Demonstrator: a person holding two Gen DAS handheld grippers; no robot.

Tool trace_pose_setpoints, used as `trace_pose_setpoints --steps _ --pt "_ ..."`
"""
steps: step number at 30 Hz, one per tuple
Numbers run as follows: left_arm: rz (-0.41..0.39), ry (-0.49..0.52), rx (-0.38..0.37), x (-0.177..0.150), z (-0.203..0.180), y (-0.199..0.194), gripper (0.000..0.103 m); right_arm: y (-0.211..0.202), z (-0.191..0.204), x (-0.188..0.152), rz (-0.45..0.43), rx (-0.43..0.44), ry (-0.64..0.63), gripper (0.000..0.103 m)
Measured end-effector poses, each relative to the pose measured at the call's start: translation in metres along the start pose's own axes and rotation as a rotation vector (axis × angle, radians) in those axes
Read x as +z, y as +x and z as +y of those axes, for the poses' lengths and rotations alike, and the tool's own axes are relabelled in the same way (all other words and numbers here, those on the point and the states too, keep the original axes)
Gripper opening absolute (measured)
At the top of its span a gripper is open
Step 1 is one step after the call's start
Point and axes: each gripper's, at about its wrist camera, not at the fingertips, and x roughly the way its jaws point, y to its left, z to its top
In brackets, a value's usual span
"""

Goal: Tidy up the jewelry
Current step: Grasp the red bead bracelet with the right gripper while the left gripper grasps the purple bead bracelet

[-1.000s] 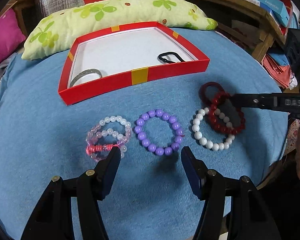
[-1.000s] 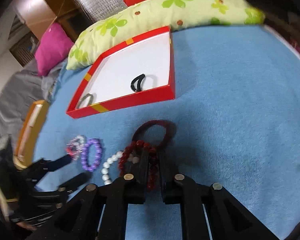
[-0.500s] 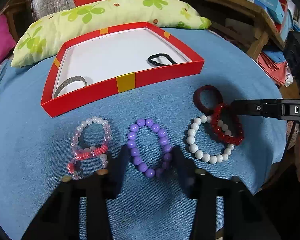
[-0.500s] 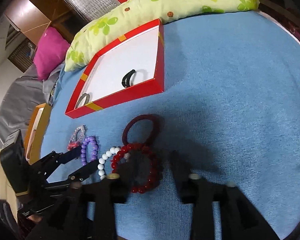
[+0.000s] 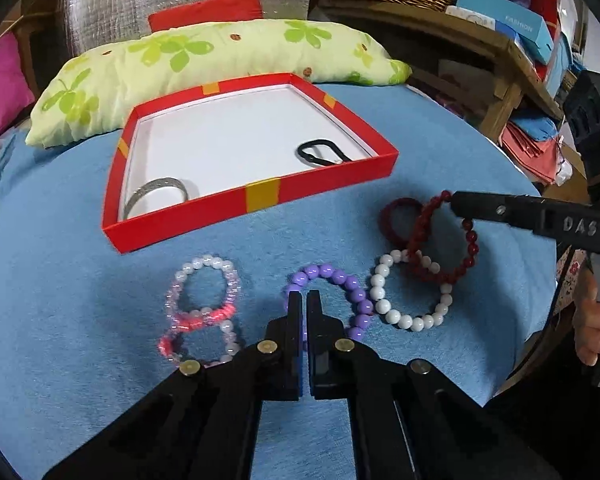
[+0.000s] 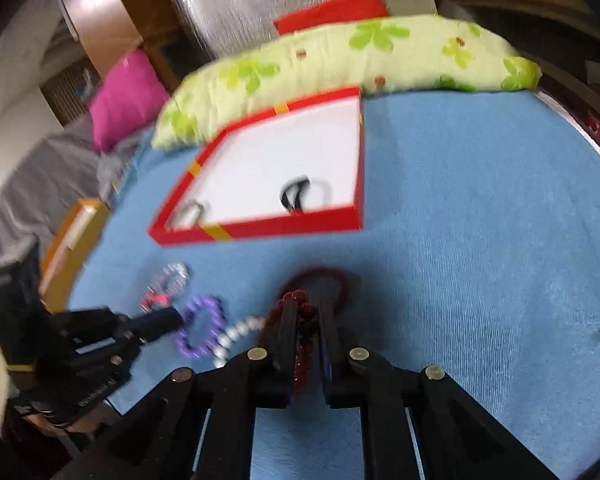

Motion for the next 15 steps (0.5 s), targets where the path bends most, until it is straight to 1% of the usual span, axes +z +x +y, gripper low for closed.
trace_pose_setpoints --steps 3,6,7,8,9,10,11,12,15 --pt "-0.005 -0.016 -0.011 0.0 0.004 -0.003 0.001 -0.005 -0.005 0.004 -0.027 0.021 0.043 0.011" --pt "-0.012 0.018 0.006 0.001 -0.001 -0.003 0.002 -0.012 -0.01 0.006 -0.06 0.031 0.078 0.011" --pt "-0.005 0.023 0.002 0.001 -0.003 -0.002 0.004 -0.015 -0.013 0.007 -0.072 0.037 0.097 0.011" --pt "0.001 0.026 -0.007 0.001 -0.004 -0.002 0.013 -0.015 -0.014 0.008 -0.077 0.042 0.107 0.011" --pt "0.011 0.033 -0.021 0.001 -0.007 0.0 0.035 -0.015 -0.015 0.01 -0.079 0.045 0.114 0.011" --pt "0.018 0.04 -0.02 0.001 -0.009 0.001 0.049 -0.014 -0.014 0.01 -0.079 0.048 0.12 0.011" --pt "0.024 0.049 -0.01 0.0 -0.013 0.003 0.066 -0.013 -0.014 0.01 -0.076 0.049 0.123 0.011" --pt "0.02 0.073 -0.002 -0.001 -0.017 0.003 0.066 -0.013 -0.014 0.009 -0.074 0.049 0.125 0.011" --pt "0.038 0.12 -0.025 -0.004 -0.026 0.007 0.066 -0.012 -0.016 0.008 -0.068 0.051 0.124 0.011"
